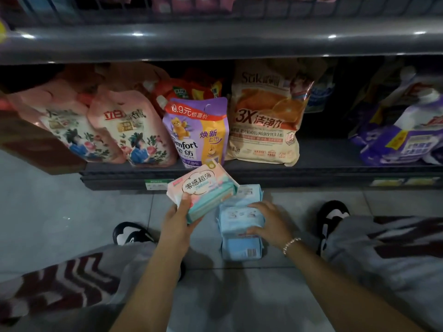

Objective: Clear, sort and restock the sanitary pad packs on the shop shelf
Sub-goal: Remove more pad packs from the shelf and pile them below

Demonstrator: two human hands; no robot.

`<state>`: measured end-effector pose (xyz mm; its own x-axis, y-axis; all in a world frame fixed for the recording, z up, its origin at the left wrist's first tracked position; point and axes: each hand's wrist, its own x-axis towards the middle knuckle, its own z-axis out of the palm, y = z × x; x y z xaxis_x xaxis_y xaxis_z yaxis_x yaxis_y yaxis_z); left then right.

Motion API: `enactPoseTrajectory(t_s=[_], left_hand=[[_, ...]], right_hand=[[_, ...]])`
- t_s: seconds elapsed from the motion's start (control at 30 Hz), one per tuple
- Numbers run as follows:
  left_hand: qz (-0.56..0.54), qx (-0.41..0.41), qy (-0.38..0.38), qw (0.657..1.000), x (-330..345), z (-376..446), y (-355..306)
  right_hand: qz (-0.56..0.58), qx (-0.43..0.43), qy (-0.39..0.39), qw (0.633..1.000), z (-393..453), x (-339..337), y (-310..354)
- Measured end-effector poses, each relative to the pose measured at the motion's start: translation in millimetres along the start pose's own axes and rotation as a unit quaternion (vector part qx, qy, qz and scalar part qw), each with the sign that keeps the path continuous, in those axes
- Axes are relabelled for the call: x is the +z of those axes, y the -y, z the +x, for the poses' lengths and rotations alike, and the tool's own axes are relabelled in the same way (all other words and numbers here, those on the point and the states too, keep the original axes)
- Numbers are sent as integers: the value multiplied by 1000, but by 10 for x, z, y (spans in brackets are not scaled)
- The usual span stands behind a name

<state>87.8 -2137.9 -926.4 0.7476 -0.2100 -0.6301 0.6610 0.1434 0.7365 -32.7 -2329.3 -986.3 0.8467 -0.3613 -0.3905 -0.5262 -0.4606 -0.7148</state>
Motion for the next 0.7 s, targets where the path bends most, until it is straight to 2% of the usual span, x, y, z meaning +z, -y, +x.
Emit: enactPoseTrajectory(t_s=[0.1, 0.23, 0.43, 0.5, 0.6, 0.7], left_hand=[[12, -7, -6, 1000, -61, 26, 67], [16, -20, -2, 1000, -149, 45, 95], [36, -45, 39, 998, -186, -27, 63], [56, -47, 64, 995, -172, -73, 41], [90, -46, 116, 988, -105, -156, 12], [127, -32, 167, 977, 3, -229, -7]], right_hand=[[24, 19, -21, 999, 13, 94, -63], [34, 38, -4, 999, -25, 102, -96], [78, 55, -67, 993, -60, -106, 201], [150, 57, -41, 986, -85, -230, 386], [302, 77, 29, 950, -78, -290, 533], [365, 80, 45, 927, -54, -355, 558]])
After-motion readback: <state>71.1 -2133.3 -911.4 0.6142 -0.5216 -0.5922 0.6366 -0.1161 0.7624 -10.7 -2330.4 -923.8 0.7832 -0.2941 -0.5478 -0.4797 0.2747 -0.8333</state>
